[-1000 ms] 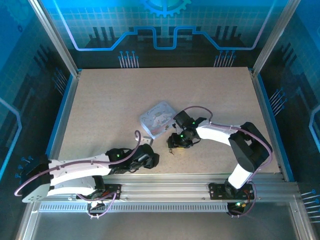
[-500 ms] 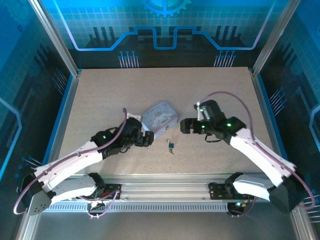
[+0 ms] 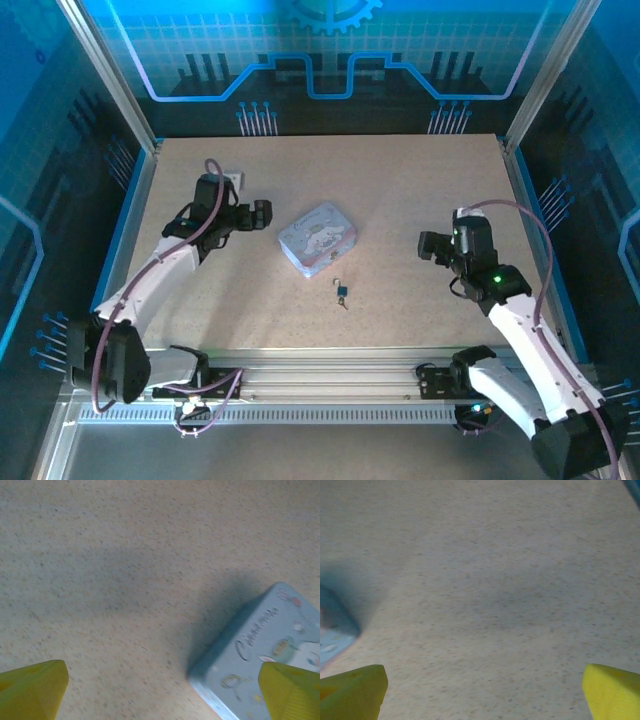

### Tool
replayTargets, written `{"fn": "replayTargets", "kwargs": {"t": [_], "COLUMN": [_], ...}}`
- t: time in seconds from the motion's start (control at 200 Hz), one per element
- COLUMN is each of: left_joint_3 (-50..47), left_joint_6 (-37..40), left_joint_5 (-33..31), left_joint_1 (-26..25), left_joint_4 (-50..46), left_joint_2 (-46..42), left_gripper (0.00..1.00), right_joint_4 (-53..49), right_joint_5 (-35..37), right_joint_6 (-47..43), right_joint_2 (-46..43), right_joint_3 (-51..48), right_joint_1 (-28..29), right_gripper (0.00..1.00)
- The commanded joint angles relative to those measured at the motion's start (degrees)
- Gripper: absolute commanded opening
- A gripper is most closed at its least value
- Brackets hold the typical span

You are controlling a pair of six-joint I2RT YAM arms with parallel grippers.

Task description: Unlock a padlock with a key

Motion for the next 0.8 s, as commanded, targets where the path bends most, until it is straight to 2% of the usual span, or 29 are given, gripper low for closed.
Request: {"fn": "replayTargets", "kwargs": {"t": [0.0,0.09,0.185,0.38,0.625,0.795], "left_joint_3": [-5.4,-12.7,-19.3,-26.4,-27.4,-28.2], "left_joint_6": [7.8,11.2,13.2,13.9,14.7,9.9], "left_joint_5": [0.9,-3.2,-6.2,-7.0,-7.3,-7.7], "left_joint_1": [1.8,1.9,2.3,3.8,5.4,6.6], "left_joint_4": [10.7,22.4,34.9,54.6,68.3,80.2], "left_joint_2": [0.0,-1.6,-1.4,3.8,9.7,20.8], "left_gripper": [0.99,0.99,0.99,0.99,0.99,0.99], "right_joint_4": [11.3,20.7,28.4,46.4,64.0,71.9], "right_joint_5": [2.8,2.4,1.9,-1.7,-4.6,-6.0], "right_joint_6": [-6.9,-11.7,-12.4,-10.7,-12.2,-14.1], "right_joint_2": [0.3,0.1,-0.2,0.8,12.9,21.0], "right_joint_3": [-5.2,-10.6,-15.3,-24.9,-27.9,-25.9], "right_joint_1": [-2.6,-3.5,-5.7,-10.1,-11.1,-11.7], "right_gripper": [1.00,1.00,1.00,1.00,1.00,1.00]}}
